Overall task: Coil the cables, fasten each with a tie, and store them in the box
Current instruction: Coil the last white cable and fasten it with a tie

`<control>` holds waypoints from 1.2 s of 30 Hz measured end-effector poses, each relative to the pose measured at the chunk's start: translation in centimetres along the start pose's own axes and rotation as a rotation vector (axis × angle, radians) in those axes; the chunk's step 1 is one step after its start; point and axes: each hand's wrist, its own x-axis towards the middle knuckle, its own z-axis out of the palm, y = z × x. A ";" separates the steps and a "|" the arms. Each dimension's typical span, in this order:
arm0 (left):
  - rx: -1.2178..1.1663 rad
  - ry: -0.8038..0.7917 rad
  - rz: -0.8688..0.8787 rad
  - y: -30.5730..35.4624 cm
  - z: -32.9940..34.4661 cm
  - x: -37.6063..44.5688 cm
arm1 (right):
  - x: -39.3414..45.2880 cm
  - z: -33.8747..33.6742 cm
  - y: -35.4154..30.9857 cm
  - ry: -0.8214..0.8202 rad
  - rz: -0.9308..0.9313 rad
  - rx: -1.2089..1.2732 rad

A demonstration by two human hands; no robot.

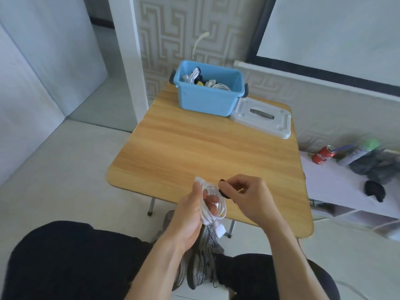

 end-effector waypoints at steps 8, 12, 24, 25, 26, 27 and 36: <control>0.219 0.160 -0.033 0.2 0.5 -3.8 | -5.9 3.3 0.7 0.038 -0.019 -0.052; 0.432 0.204 -0.010 0.7 0.5 -4.3 | -8.2 3.2 0.2 -0.004 -0.020 -0.082; 0.971 -0.122 0.168 3.3 1.5 -8.1 | -13.2 1.7 -1.1 0.176 0.028 0.115; 1.021 -0.146 0.176 3.8 1.6 -8.2 | -13.2 1.6 -1.2 0.177 0.037 0.115; 1.076 -0.155 0.176 4.1 1.7 -8.3 | -13.3 1.6 -1.3 0.174 0.048 0.107; 1.127 -0.155 0.167 4.2 1.9 -8.5 | -13.3 1.5 -1.4 0.165 0.059 0.093; 1.245 0.039 0.166 3.2 1.1 -8.5 | -13.0 3.5 -1.4 0.057 0.109 0.067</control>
